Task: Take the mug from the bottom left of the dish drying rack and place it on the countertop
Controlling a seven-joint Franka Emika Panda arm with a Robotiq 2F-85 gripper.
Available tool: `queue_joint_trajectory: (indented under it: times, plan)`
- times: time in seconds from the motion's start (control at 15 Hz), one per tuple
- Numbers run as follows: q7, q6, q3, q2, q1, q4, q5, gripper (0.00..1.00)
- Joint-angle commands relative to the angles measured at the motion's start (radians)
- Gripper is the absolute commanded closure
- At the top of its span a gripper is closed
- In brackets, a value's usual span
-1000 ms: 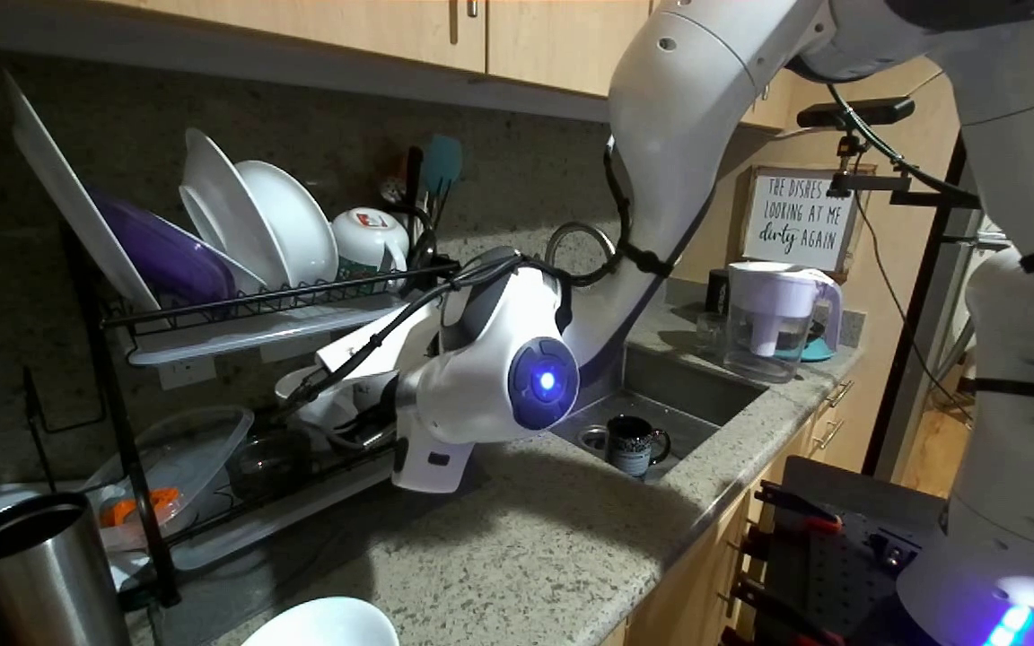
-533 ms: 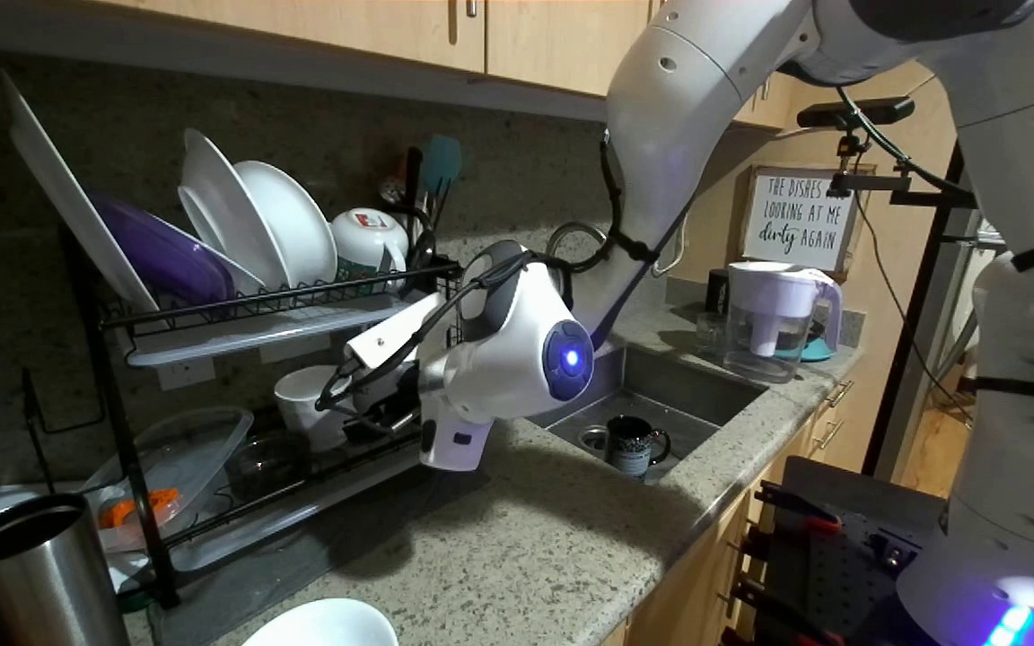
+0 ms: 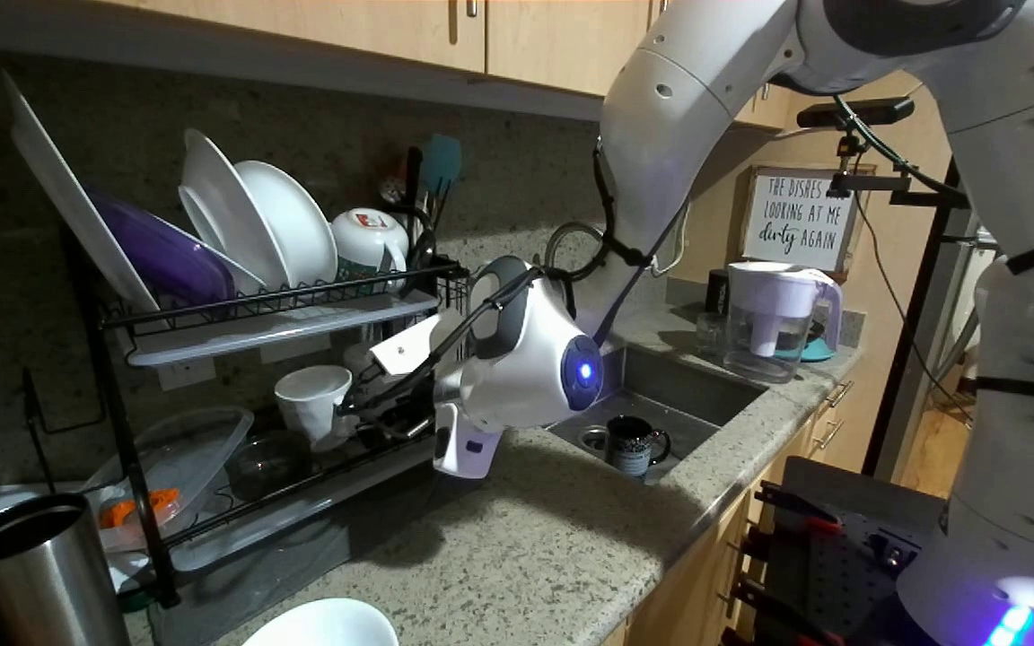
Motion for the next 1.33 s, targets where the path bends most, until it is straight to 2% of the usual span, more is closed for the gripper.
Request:
queue_joint_trajectory:
  times: [0.0,0.4,1.27]
  plan:
    - [0.084,-0.013,-0.012,-0.006,0.007,-0.019,-0.048,0.57]
    - [0.135,-0.023,-0.014,0.000,0.019,-0.029,-0.048,0.99]
    - [0.081,-0.024,-0.015,-0.019,0.071,-0.017,0.059,1.00]
